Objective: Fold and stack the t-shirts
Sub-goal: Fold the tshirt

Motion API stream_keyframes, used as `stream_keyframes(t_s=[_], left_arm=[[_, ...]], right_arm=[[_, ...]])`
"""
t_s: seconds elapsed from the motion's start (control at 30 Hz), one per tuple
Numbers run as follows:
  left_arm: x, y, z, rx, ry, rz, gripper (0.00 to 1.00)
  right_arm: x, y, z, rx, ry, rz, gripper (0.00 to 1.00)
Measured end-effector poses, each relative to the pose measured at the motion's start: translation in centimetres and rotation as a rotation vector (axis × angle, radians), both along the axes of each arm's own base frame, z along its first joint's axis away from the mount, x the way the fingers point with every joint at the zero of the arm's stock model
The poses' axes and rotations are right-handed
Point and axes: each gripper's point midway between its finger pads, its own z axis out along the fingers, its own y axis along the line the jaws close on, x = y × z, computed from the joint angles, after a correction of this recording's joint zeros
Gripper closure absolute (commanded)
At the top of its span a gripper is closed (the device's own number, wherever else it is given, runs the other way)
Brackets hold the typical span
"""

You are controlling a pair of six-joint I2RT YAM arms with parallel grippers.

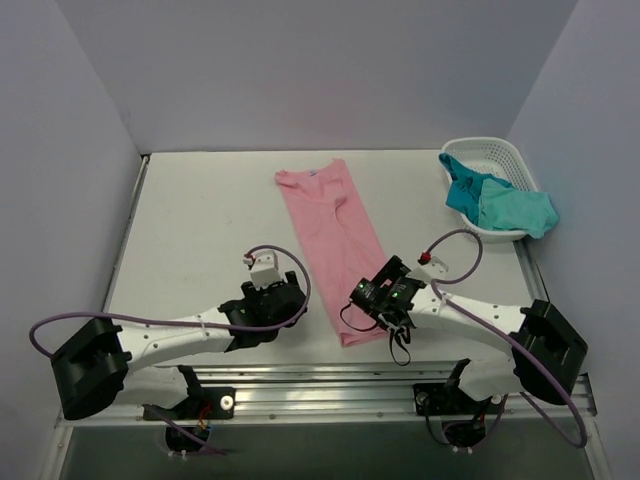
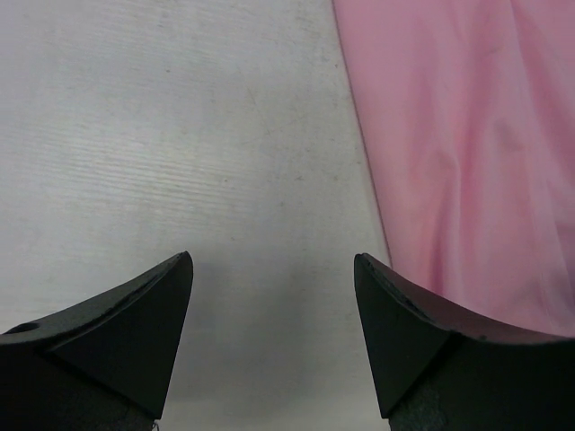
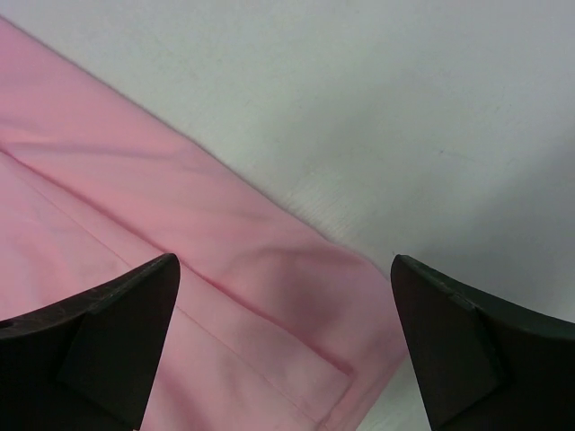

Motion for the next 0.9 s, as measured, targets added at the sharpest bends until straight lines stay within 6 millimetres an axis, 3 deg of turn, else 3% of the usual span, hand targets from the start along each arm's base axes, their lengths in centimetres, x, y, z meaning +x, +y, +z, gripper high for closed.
stream_keyframes(t_s=[0.17,0.3,0.4,0.5,0.7,0.9], left_arm=[[-0.5,-3.7,-3.2,-0.005,0.061,-0.071,0.21],[-1.1,-7.6,-6.0,-0.020,0.092,-0.122,0.22],[-0.9,-11.6,-5.6,-0.127,0.082,-0.159,0.22],[-0.9,-14.2,-5.2,-0.204,0.072,-0.180,0.22],[-1.8,-17.1,-5.0,-0.274,0.083,-0.223,0.22],[-2.4,-19.8,-4.9,-0.324,0.099,-0.261,0.23]], right_arm=[[0.7,-0.1,3.0,0.022,-0.076,-0.005,0.00],[1.0,-0.3,4.0,0.014,-0.101,-0.007,0.00],[0.8,-0.6,4.3,0.008,-0.103,-0.006,0.00],[0.6,-1.0,4.8,0.019,-0.115,-0.006,0.00],[0.0,-2.1,5.7,0.035,-0.144,-0.006,0.00],[-0.3,-2.7,5.3,0.018,-0.135,-0.011,0.00]])
